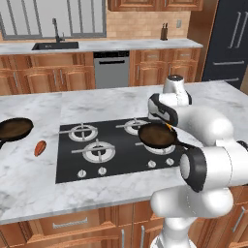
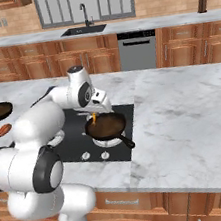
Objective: Place both pans onto different burners. Then place the sweet potato and the shrimp on different pans.
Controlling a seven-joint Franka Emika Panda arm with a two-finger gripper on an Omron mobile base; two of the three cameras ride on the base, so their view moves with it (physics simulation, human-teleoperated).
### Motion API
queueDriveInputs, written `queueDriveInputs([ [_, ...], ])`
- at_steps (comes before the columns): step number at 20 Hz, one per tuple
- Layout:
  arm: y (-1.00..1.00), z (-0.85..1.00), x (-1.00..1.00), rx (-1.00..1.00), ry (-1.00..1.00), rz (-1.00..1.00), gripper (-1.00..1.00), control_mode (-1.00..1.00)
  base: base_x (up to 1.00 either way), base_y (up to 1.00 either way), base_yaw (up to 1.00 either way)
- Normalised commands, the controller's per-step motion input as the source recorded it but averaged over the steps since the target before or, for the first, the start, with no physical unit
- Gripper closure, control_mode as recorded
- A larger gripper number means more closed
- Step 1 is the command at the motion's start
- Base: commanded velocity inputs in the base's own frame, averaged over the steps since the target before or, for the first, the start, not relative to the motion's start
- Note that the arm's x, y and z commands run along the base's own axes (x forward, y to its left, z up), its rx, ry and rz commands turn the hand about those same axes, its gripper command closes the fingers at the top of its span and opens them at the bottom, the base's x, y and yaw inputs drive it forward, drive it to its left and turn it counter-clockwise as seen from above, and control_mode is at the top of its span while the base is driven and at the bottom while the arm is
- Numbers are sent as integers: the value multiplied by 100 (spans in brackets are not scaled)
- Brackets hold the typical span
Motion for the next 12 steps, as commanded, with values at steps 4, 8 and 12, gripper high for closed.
queueDriveInputs([
  [4,0,-32,45,0,0,0,100,-100,0,0,0],
  [8,0,-41,25,0,0,0,100,-100,0,0,0],
  [12,0,-45,20,0,0,0,100,-100,0,0,0],
])
